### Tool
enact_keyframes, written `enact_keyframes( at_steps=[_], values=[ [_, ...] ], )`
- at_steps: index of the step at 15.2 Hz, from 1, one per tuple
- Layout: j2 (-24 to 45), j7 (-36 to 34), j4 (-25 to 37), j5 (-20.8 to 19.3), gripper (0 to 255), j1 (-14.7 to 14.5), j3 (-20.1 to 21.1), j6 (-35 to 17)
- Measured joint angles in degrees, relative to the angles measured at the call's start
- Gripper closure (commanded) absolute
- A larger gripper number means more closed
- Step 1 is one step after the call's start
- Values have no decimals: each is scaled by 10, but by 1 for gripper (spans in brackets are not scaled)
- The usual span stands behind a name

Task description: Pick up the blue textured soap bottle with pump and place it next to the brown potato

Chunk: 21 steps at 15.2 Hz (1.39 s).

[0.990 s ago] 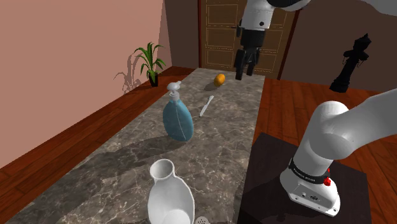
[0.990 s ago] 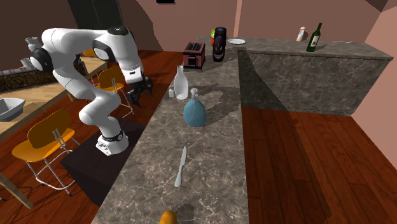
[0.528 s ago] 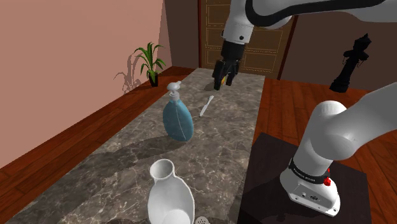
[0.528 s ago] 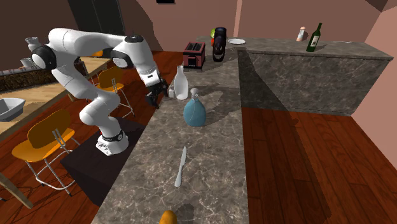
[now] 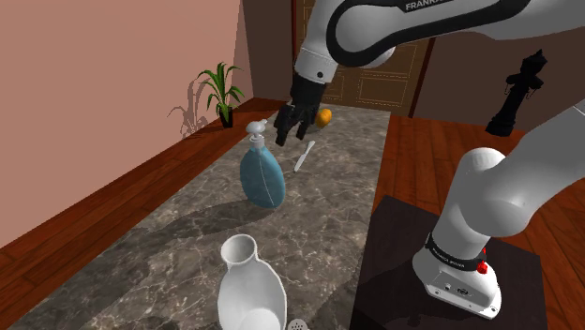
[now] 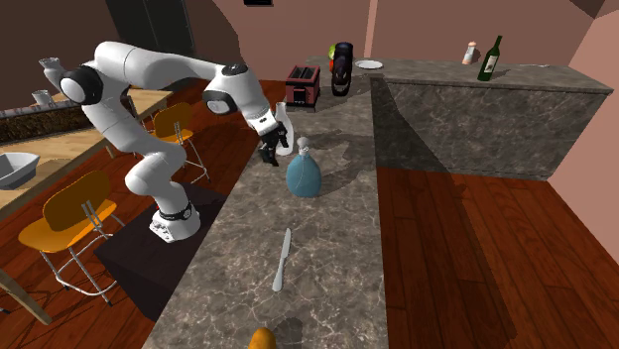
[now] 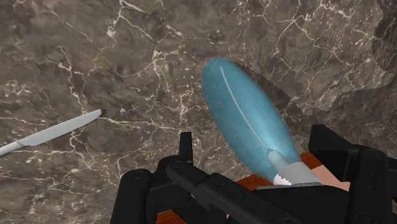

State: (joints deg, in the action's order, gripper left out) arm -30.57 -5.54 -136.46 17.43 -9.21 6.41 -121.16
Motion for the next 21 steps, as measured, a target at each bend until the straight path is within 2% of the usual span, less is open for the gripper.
enact_keyframes(
  at_steps=[3, 6, 12, 17, 18, 21],
  values=[
    [33, -3, 5, 18, 0, -14, 19, -58],
    [57, 0, 4, 24, 0, -18, 25, -91],
    [84, 2, -8, 30, 0, -22, 33, -132],
    [86, 2, -10, 31, 0, -23, 34, -136],
    [86, 2, -10, 31, 255, -23, 34, -136],
    [85, 2, -10, 31, 255, -23, 34, -136]
  ],
)
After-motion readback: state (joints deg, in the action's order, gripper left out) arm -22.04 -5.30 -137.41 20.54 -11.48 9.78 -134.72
